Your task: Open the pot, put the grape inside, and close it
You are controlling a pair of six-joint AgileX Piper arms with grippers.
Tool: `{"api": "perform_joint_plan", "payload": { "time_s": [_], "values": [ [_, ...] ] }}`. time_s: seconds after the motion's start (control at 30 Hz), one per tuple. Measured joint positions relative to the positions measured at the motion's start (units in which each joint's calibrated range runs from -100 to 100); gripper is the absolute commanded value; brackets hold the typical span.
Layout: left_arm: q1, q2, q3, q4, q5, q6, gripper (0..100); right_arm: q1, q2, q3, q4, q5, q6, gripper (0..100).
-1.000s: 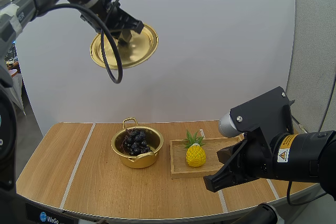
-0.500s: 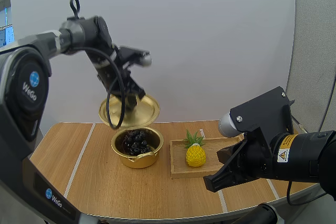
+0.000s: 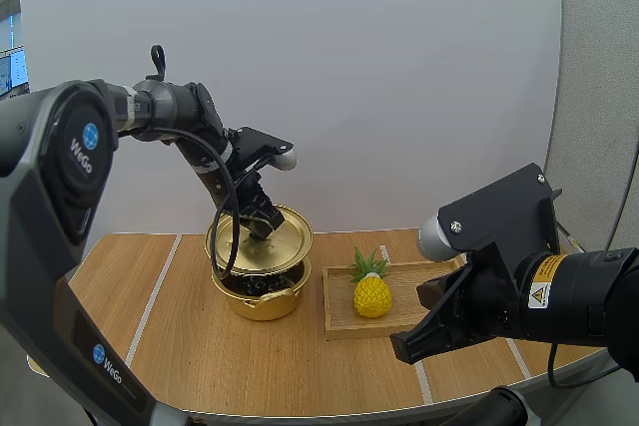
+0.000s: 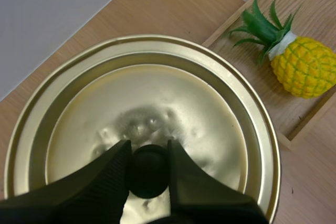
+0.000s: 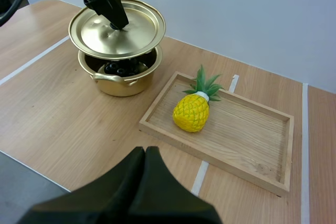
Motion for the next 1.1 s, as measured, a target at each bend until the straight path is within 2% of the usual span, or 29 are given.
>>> {"api": "perform_joint_plan", "payload": {
  "time_s": [0.87,0.93,0.97,1.0,1.03,1.1],
  "values": [
    [0.0,8.8,0.39,-0.22,-1.85,0.44,1,-0.34,0.0,0.0,0.0,0.0,0.0,0],
    [0.0,8.8,0.39,-0.22,-1.85,0.44,9,-0.34,0.0,0.0,0.0,0.0,0.0,0],
    [0.0,8.8,0.39,-0.22,-1.85,0.44,16,-0.34,0.0,0.0,0.0,0.0,0.0,0],
    [0.0,8.8,0.39,-0.22,-1.85,0.44,28,-0.34,0.0,0.0,0.0,0.0,0.0,0],
    [0.0,8.8,0.39,-0.22,-1.85,0.44,45,-0.34,0.0,0.0,0.0,0.0,0.0,0],
    [0.0,8.8,0.39,-0.22,-1.85,0.44,89,-0.34,0.0,0.0,0.0,0.0,0.0,0]
  ]
}}
